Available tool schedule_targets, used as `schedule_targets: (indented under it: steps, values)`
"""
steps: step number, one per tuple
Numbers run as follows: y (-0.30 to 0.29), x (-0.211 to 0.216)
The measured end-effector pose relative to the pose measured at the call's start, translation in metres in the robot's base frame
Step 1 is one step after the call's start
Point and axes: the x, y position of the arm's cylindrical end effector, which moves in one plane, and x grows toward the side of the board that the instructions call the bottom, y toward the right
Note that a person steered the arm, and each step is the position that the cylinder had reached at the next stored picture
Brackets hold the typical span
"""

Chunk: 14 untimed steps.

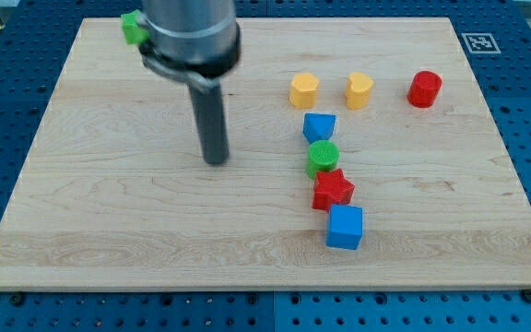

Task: Push the blue cube closer to the green circle

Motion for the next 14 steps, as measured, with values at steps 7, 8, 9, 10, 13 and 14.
schedule_targets:
  steps: [7, 8, 9, 10, 13, 14]
  values:
    - [0.226, 0.069]
    - [0.228, 0.052]
    - [0.216, 0.052]
    - [0.186, 0.056]
    - [0.167, 0.072]
    - [0.163, 0.083]
